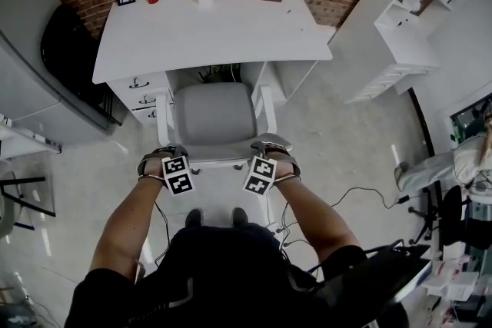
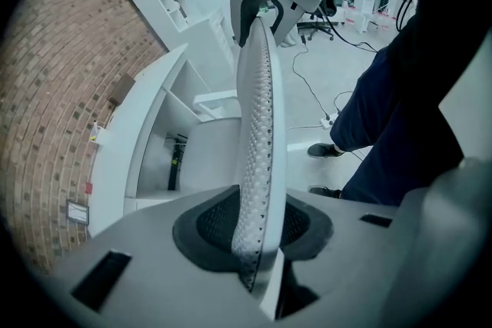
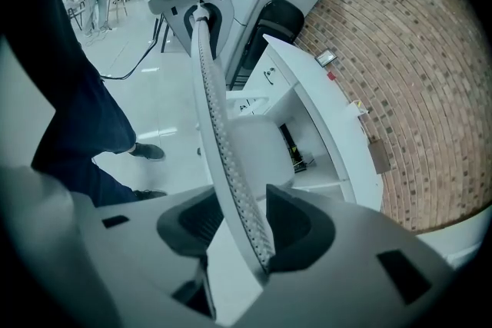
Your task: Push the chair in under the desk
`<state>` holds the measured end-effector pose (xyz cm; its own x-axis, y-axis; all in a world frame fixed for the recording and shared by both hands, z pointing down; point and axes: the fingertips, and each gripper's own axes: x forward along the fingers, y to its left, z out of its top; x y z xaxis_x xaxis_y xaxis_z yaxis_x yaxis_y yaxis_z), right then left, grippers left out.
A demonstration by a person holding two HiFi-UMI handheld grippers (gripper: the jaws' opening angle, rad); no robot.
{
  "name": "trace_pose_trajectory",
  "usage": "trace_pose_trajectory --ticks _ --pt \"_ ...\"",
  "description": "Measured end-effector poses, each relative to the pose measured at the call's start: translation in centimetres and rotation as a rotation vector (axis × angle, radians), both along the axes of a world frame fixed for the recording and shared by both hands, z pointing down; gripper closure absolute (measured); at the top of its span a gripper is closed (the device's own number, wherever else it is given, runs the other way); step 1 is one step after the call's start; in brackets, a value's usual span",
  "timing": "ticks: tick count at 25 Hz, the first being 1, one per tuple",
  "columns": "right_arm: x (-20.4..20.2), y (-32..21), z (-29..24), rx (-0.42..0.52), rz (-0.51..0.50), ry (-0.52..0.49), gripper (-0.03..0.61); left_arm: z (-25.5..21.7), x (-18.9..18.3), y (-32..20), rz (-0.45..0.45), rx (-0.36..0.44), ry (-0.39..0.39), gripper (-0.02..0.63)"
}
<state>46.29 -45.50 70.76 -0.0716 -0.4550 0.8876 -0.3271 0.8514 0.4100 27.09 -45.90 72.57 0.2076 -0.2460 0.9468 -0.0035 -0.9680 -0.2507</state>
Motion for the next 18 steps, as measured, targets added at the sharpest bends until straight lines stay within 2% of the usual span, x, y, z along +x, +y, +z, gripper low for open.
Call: trace_pose_trajectory --ticks 3,9,18 --pt "0.6 -0.7 0.1 -0.004 -0.012 0.003 0.403 0.2 0.5 -0.6 -0.025 -0.012 -0.011 0.517" --pt "1.1 -2.4 0.0 0.001 -0.033 0.0 0.403 0.1 1.1 -2.2 -0.043 0.029 -0.009 0.517" --pt "1.6 -4.3 -0.1 0.011 -0.053 -0.003 0.403 0.2 1.6 -4.0 -0.066 0.044 -0.018 0.514"
